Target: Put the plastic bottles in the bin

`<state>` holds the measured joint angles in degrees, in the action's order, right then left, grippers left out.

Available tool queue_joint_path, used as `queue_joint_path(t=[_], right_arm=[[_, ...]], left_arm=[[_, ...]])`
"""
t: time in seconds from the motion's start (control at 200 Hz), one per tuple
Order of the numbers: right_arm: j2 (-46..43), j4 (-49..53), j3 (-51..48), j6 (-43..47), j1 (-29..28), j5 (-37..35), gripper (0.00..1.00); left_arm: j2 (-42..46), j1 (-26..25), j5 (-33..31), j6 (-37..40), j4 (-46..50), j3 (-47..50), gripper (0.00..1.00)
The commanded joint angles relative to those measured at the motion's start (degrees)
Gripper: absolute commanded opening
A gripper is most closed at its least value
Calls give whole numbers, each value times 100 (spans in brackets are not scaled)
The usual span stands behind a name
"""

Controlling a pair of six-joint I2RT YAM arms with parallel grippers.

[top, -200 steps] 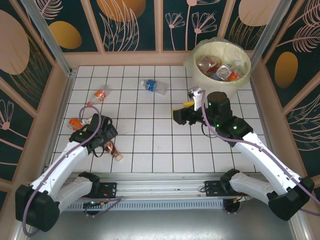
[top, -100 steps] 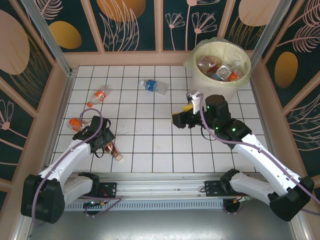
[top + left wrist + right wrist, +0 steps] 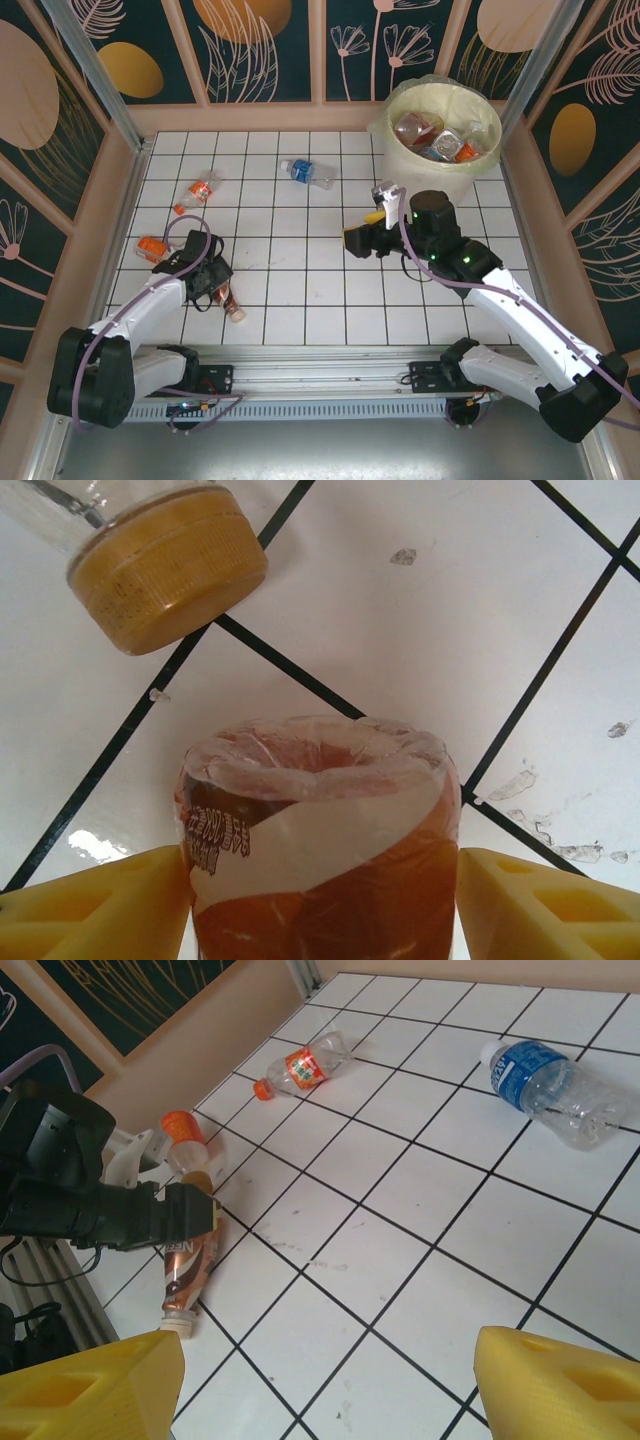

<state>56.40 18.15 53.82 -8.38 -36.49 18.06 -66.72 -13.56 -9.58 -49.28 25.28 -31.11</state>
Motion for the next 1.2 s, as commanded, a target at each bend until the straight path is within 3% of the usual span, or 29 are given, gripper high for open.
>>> queue_joint_path(t=[0.0, 0.215, 0.395, 0.475, 0.61, 0.906, 1.196], right_arm=[[-93, -114, -68, -122, -52, -5, 77], [-67, -102, -71, -149, -74, -29, 77], [-33, -110, -96, -180, -106, -6, 77], [-36, -173, -162, -246, -139, 49, 77], [1, -470, -406, -660, -161, 365, 77], [492, -1696, -1040, -2569, -199, 1423, 81], [1500, -2319, -646, -3007, -522, 2196, 84]], left_arm=[[-99, 47, 61, 101, -247, 112, 68], [-253, 69, 106, 121, -481, 175, 67], [-265, 82, 159, 170, -585, 139, 56], [-153, 82, 231, 190, -594, 108, 52], [326, 86, 578, 170, -755, 67, 53], [1309, -58, 2057, -234, -2514, 214, 53], [1373, -676, 2246, -414, -3837, 216, 54]])
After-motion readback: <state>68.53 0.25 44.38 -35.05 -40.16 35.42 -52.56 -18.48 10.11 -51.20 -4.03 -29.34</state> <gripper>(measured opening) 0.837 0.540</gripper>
